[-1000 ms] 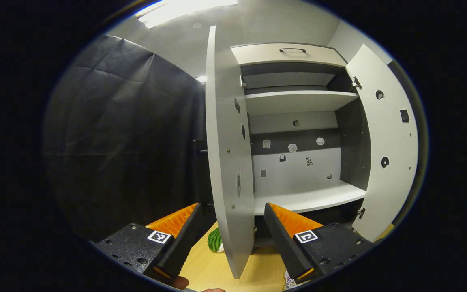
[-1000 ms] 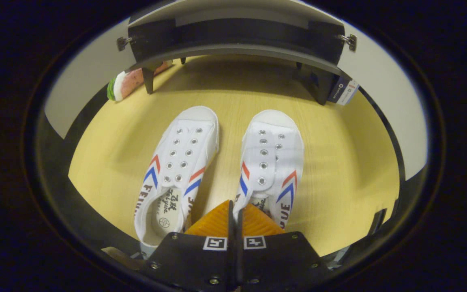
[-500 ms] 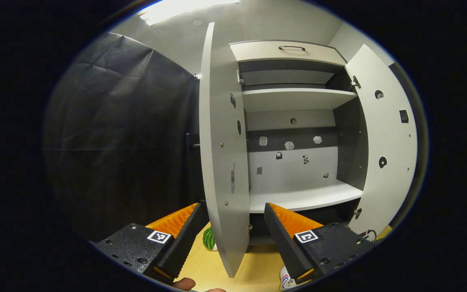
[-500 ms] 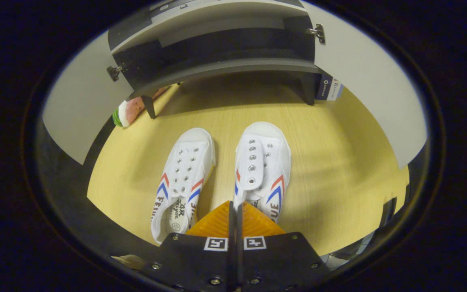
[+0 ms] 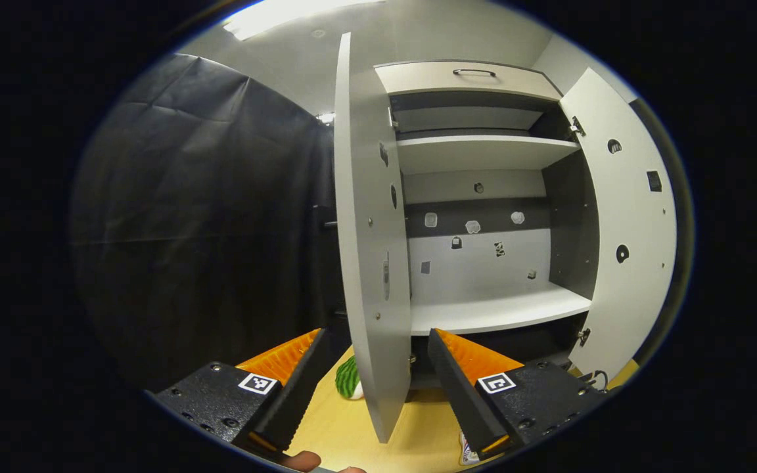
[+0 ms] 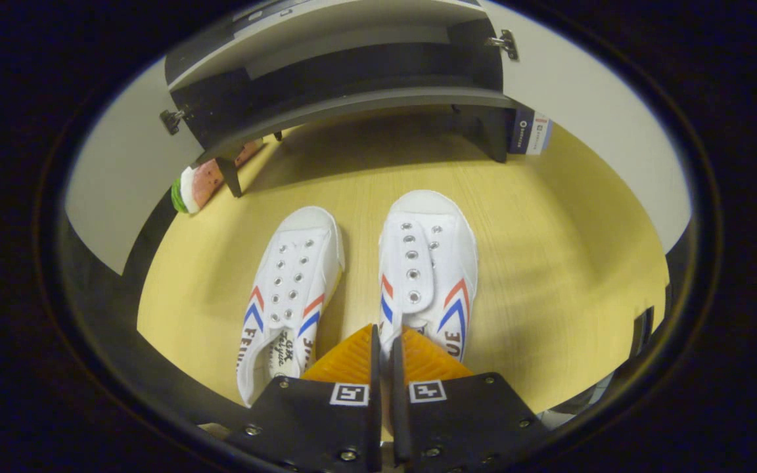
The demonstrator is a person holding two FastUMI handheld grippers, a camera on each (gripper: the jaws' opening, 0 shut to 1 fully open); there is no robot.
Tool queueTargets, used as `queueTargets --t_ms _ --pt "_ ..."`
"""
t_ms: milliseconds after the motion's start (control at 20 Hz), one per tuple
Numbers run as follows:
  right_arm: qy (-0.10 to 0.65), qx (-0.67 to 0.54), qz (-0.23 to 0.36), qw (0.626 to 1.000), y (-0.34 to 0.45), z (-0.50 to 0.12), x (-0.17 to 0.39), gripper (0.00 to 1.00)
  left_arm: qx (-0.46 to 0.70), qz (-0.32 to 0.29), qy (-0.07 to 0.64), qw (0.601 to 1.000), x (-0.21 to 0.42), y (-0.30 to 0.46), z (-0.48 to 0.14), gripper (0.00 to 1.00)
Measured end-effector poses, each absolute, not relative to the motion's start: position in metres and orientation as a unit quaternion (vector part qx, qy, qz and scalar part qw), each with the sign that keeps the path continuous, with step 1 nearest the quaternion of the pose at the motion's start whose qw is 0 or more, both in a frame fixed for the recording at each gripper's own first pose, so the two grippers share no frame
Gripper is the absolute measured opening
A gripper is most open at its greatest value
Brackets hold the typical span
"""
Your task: Grab one shoe with the right hand and put it into the shoe cabinet, grab the other shoe with the left hand and put it into the shoe cabinet; then close the right door with the right hand and the left door with the left hand.
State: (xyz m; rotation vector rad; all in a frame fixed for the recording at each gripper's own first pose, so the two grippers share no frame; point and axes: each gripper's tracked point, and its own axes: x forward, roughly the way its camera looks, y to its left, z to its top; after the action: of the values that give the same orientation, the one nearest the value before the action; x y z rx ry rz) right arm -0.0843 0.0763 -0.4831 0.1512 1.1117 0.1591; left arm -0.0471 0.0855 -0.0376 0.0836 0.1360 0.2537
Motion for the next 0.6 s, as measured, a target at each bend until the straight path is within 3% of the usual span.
queueTargets --t_ms 350,400,550,600 --pt "0.515 0.051 0.059 0.854 0.076 -0.479 -0.083 0.09 0.058 0.144 0.073 0.985 -0.055 0.102 -0.037 0.95" --pt "0.516 0.058 0.050 0.853 0.074 -0.482 -0.085 0.15 0.060 0.145 0.073 0.985 -0.056 0.103 -0.037 0.95" --pt "0.504 0.072 0.020 0.861 0.065 -0.475 -0.075 0.20 0.063 0.147 0.073 0.984 -0.056 0.106 -0.038 0.95" --pt "0.501 0.075 0.018 0.862 0.065 -0.473 -0.073 0.29 0.063 0.147 0.073 0.984 -0.056 0.107 -0.038 0.94"
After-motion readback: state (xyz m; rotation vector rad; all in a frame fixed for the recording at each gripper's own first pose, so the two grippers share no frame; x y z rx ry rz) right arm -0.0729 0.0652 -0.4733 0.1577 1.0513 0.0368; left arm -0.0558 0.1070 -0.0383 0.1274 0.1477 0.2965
